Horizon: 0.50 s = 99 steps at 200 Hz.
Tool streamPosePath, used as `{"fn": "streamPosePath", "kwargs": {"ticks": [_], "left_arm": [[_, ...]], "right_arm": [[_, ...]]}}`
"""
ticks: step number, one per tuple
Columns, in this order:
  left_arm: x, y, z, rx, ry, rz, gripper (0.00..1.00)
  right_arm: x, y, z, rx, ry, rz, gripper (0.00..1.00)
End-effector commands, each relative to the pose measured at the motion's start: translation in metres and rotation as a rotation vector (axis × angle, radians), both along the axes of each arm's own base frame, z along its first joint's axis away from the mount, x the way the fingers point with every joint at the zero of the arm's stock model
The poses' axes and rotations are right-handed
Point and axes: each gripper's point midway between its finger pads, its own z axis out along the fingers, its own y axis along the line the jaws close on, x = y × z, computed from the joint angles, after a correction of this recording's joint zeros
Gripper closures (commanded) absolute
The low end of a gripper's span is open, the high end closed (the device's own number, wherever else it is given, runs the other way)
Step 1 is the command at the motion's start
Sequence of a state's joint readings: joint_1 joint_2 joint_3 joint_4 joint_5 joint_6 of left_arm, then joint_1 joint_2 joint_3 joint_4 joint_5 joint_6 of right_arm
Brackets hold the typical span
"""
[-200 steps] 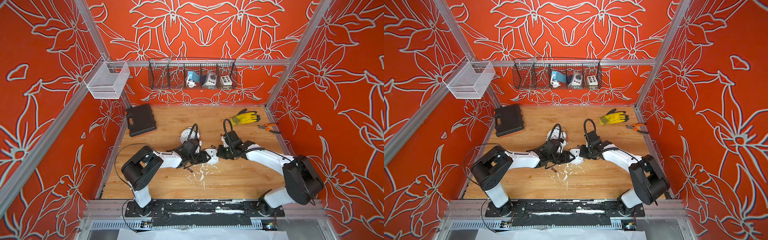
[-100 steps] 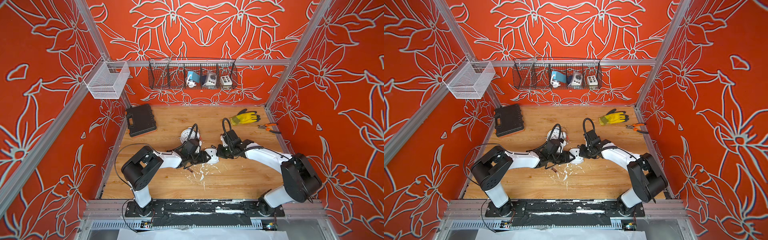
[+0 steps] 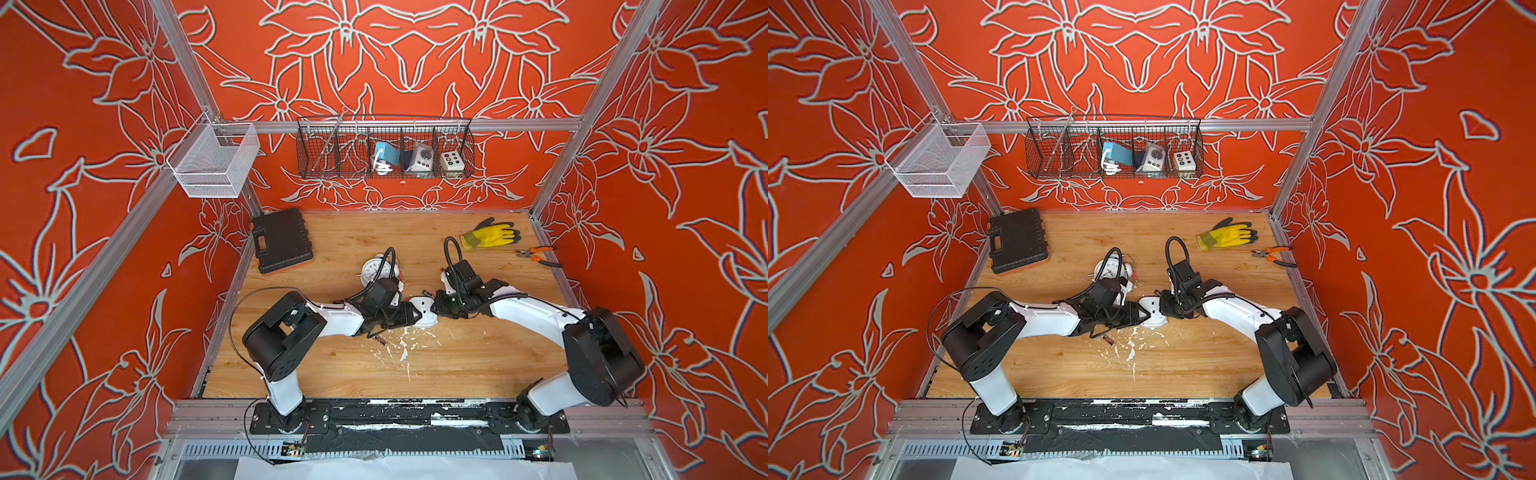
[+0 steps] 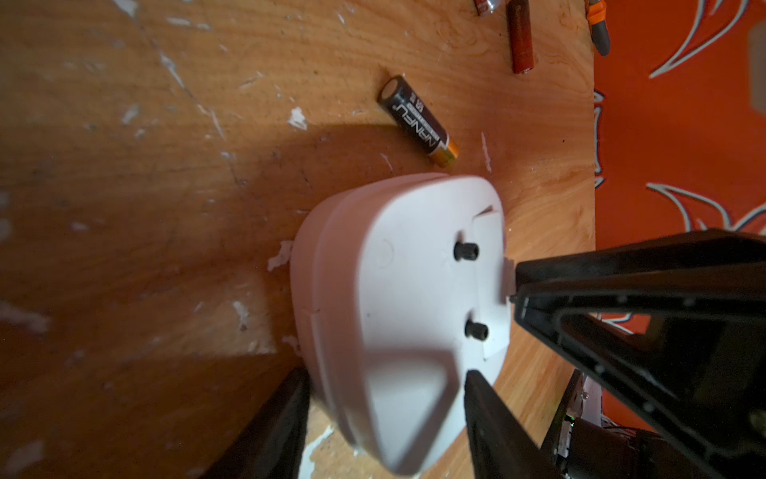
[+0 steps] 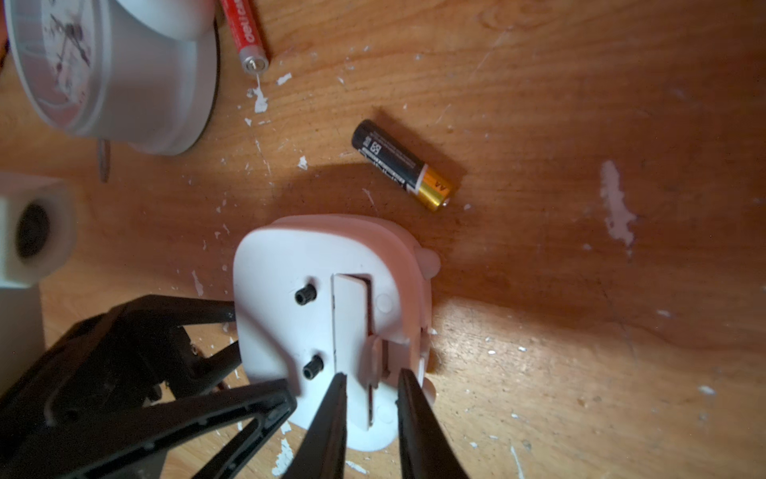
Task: Insert the battery into the alarm
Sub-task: Install the cover on the alarm.
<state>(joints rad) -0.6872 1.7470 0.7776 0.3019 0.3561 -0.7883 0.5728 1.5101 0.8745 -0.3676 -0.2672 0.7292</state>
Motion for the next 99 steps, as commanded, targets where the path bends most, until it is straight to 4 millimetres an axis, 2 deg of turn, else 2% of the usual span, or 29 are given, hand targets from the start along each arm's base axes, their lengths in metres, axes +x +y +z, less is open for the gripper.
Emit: {"fn": "streamPosePath", "kwargs": {"ticks": [1, 69, 99], "left_arm": [[-0.006, 0.012, -0.018, 0.053, 0.039, 0.016, 0.42], [-0.006, 0.012, -0.018, 0.054, 0.039, 0.018, 0.42], [-0.006, 0.013, -0.018, 0.057, 0.039, 0.017, 0.42]], "right_arm": [[0.006, -0.005, 0.012, -0.035, -0.043, -0.011, 0.69], [0.009, 0.007, 0.005, 0.008, -0.017, 0.022, 0.68], [0.009, 0.007, -0.003, -0.004, -0.002, 0.026, 0.72]]}}
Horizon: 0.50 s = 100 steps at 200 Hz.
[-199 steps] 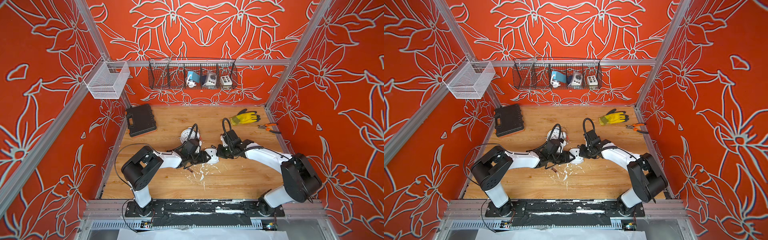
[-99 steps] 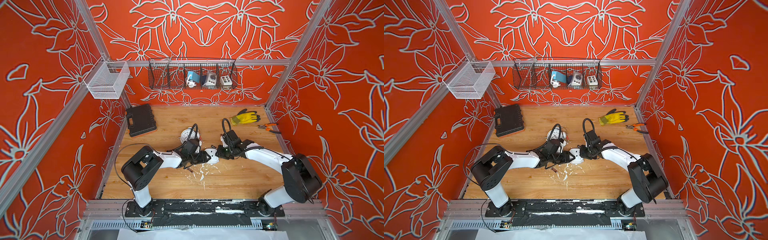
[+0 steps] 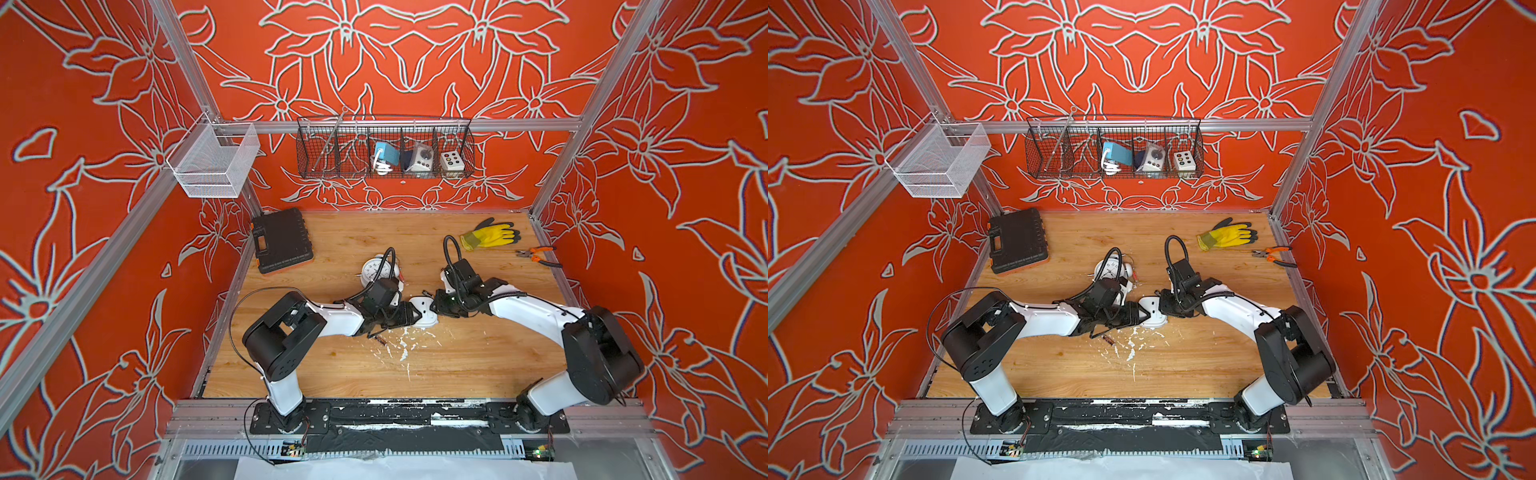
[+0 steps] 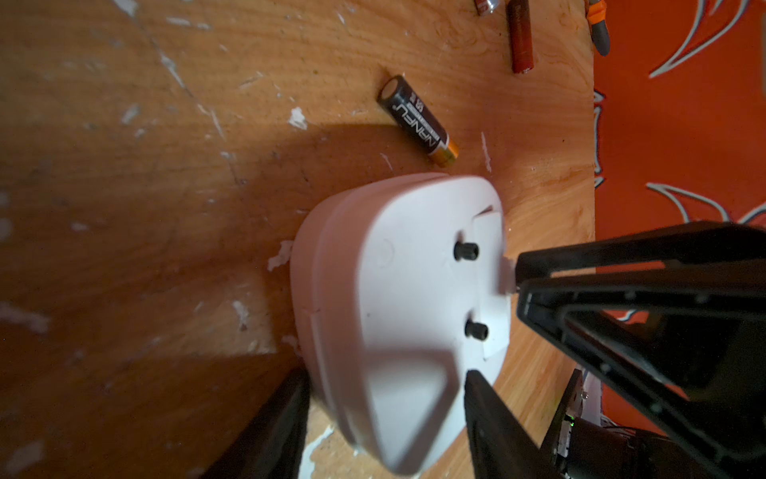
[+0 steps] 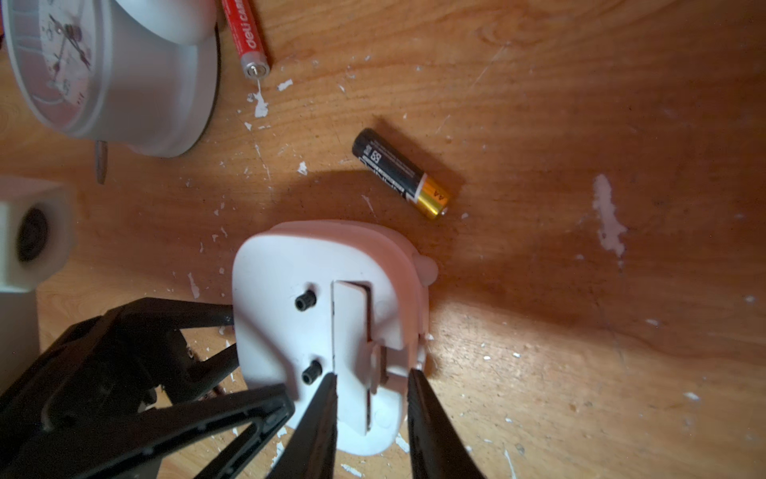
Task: Insert the battery into the alarm
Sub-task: Install the cover on the alarm.
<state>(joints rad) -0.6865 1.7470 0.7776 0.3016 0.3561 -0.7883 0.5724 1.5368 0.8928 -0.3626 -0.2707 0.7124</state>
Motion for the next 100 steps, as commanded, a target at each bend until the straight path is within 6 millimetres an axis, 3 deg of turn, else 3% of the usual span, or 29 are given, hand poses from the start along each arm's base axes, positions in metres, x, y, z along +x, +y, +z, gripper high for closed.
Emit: {"fn": "streamPosePath", "kwargs": {"ticks": [1, 40, 100], "left_arm": [[-0.006, 0.012, -0.018, 0.056, 0.038, 0.017, 0.42], [-0.007, 0.013, -0.020, 0.058, 0.043, 0.019, 0.42], [-0.007, 0.013, -0.020, 0.057, 0.043, 0.016, 0.42]], "right_arm": [[0.005, 0.004, -0.001, 0.000, 0.000, 0.010, 0.73], [0.001, 0.001, -0.010, -0.009, 0.019, 0.010, 0.81], [-0.008, -0.001, -0.029, -0.012, 0.066, 0.013, 0.84]]}}
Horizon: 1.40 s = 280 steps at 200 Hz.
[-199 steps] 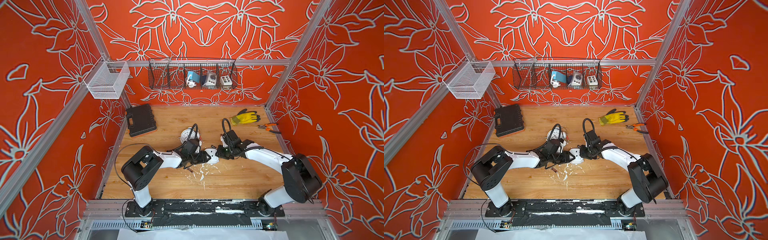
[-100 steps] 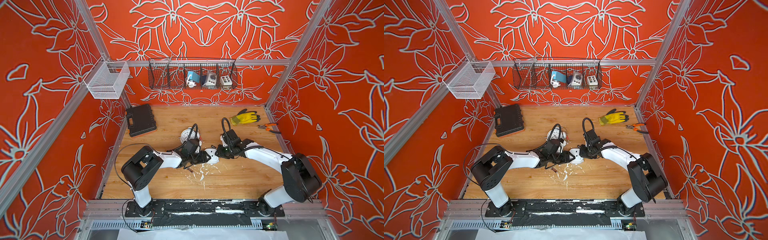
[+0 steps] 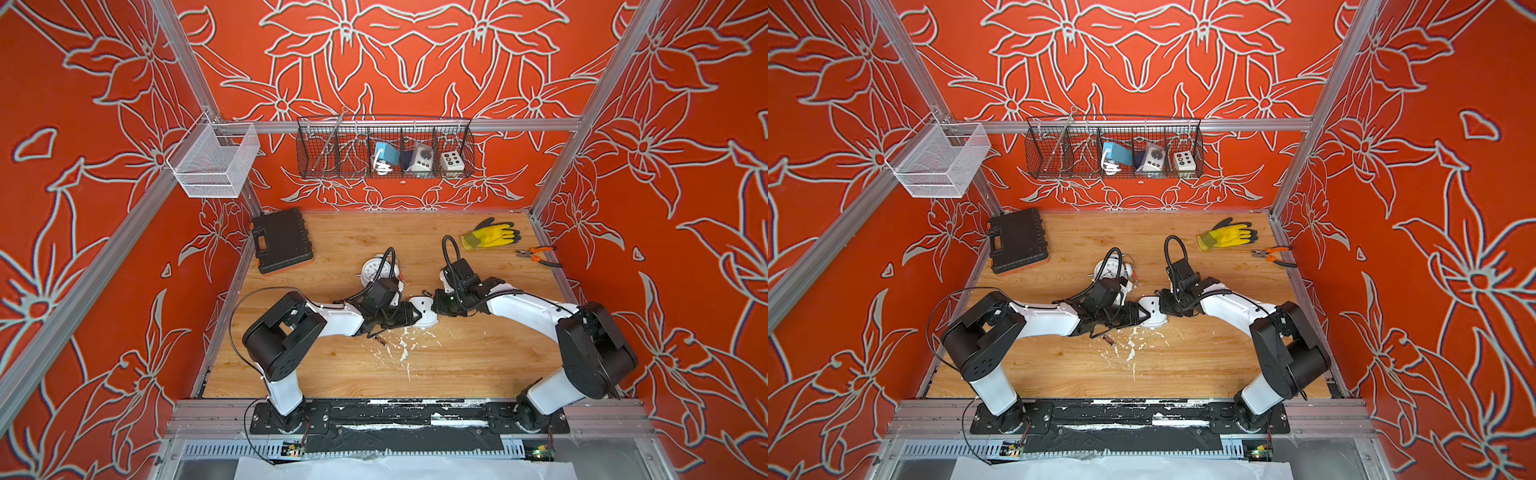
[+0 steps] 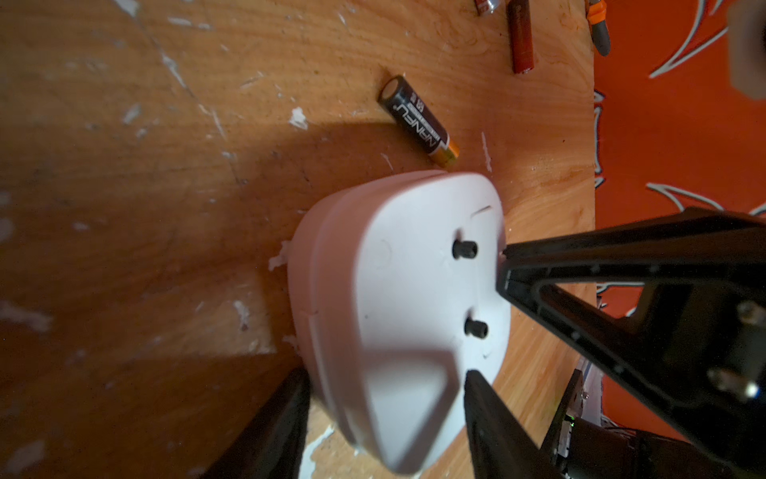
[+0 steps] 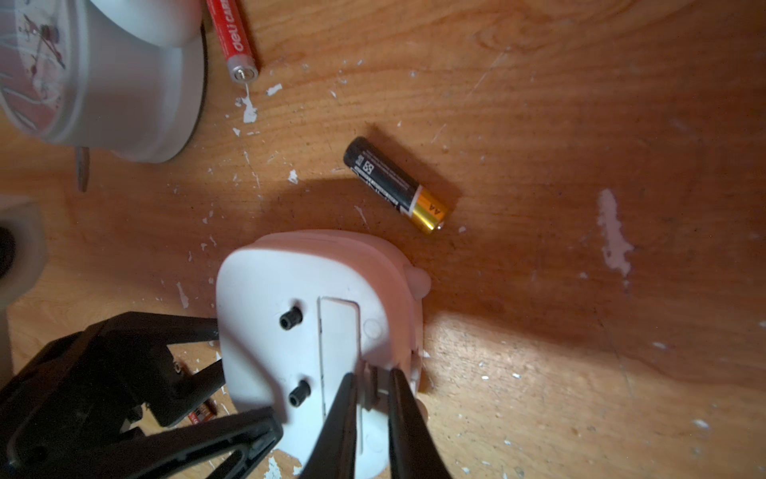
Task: Insert the battery into the alarm
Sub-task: Install the cover on the alarm.
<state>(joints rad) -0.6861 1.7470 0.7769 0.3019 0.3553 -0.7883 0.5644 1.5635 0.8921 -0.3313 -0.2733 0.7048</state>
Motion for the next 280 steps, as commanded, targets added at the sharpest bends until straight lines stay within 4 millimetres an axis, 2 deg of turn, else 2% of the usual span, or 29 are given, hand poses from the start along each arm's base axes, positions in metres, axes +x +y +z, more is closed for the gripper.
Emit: {"fn": "streamPosePath", "kwargs": {"ticks": [1, 36, 94, 114, 135, 169, 214, 231, 280], "left_arm": [[-0.007, 0.012, -0.020, 0.056, 0.042, 0.015, 0.42], [-0.007, 0.012, -0.020, 0.057, 0.042, 0.016, 0.42], [-0.006, 0.013, -0.020, 0.059, 0.041, 0.018, 0.42], [-0.006, 0.014, -0.019, 0.062, 0.039, 0.022, 0.42], [-0.006, 0.016, -0.018, 0.065, 0.038, 0.025, 0.42], [-0.005, 0.016, -0.017, 0.064, 0.036, 0.026, 0.42], [-0.005, 0.018, -0.017, 0.070, 0.033, 0.030, 0.42], [-0.004, 0.018, -0.016, 0.067, 0.032, 0.029, 0.42], [-0.004, 0.017, -0.016, 0.069, 0.029, 0.017, 0.43]], "right_arm": [[-0.015, -0.002, -0.025, -0.015, 0.073, 0.013, 0.84], [-0.024, -0.008, -0.040, -0.051, 0.119, 0.017, 0.84], [-0.032, -0.017, -0.051, -0.098, 0.147, 0.029, 0.95], [-0.035, -0.016, -0.052, -0.086, 0.156, 0.030, 0.95], [-0.030, -0.012, -0.040, -0.058, 0.121, 0.039, 0.95], [-0.016, 0.002, -0.009, -0.001, 0.043, 0.073, 0.96], [-0.010, 0.017, 0.017, 0.097, -0.025, 0.106, 0.97], [-0.009, 0.017, 0.022, 0.105, -0.047, 0.103, 0.96], [-0.007, 0.009, 0.019, 0.067, -0.059, 0.086, 0.81]]}}
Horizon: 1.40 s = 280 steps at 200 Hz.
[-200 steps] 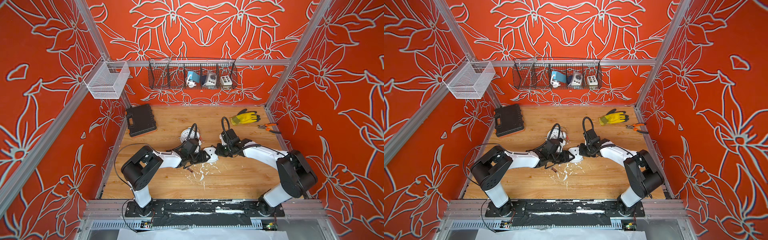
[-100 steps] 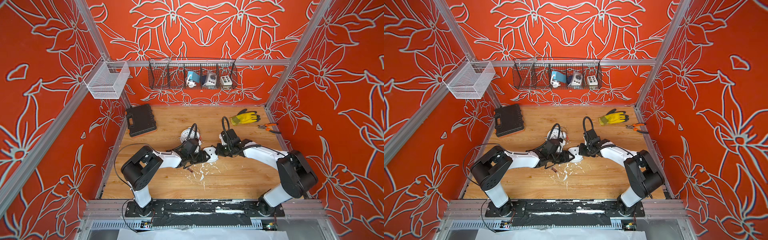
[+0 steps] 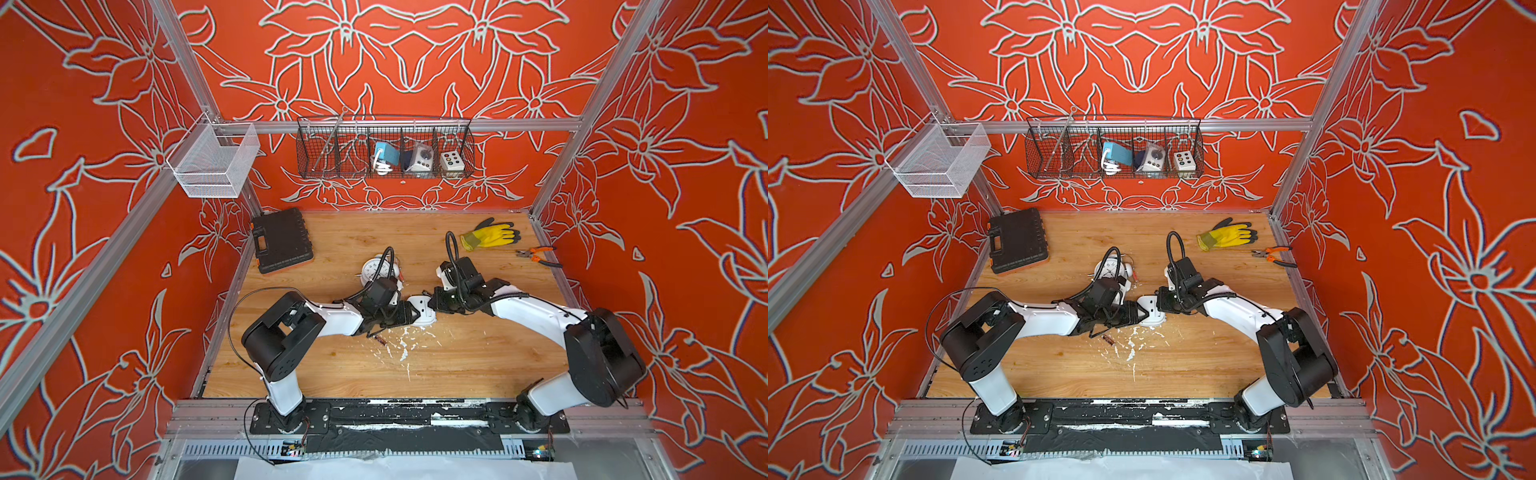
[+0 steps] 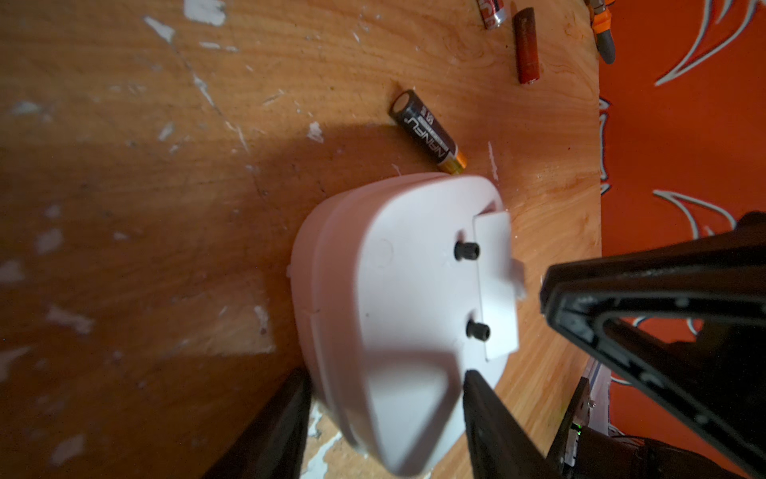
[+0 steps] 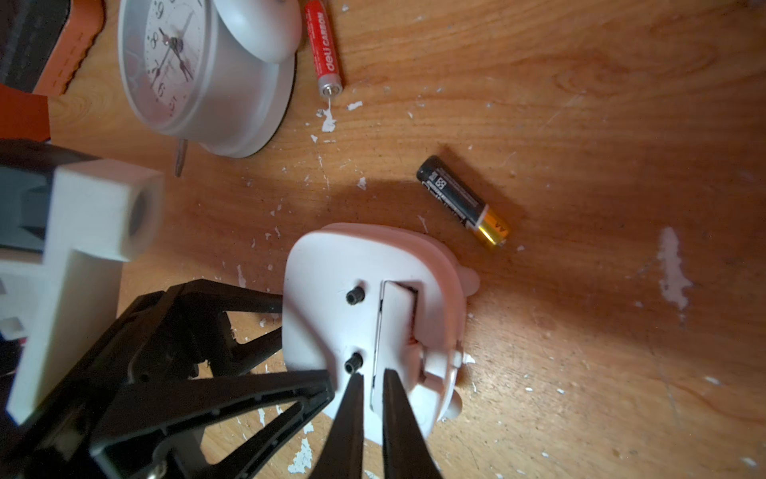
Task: Insert the battery into the alarm
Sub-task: Install the cover on the alarm.
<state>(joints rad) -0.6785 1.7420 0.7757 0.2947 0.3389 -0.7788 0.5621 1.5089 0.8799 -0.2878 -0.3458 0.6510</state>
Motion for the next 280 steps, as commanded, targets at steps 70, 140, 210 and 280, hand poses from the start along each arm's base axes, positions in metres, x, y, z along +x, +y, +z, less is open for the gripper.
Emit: {"fn": "streamPosePath", "kwargs": {"ticks": [70, 140, 210, 280], "left_arm": [[-0.008, 0.014, -0.017, 0.057, 0.043, 0.006, 0.42], [-0.007, 0.014, -0.017, 0.057, 0.043, 0.008, 0.43], [-0.008, 0.014, -0.017, 0.056, 0.044, 0.007, 0.43], [-0.008, 0.014, -0.017, 0.056, 0.042, 0.010, 0.43]], "right_arm": [[-0.004, -0.007, -0.011, -0.040, 0.021, -0.003, 0.77], [-0.003, -0.006, -0.024, -0.051, 0.052, -0.001, 0.77], [-0.012, -0.017, -0.046, -0.128, 0.108, 0.004, 0.80], [-0.014, -0.016, -0.031, -0.114, 0.084, 0.029, 0.70]]}}
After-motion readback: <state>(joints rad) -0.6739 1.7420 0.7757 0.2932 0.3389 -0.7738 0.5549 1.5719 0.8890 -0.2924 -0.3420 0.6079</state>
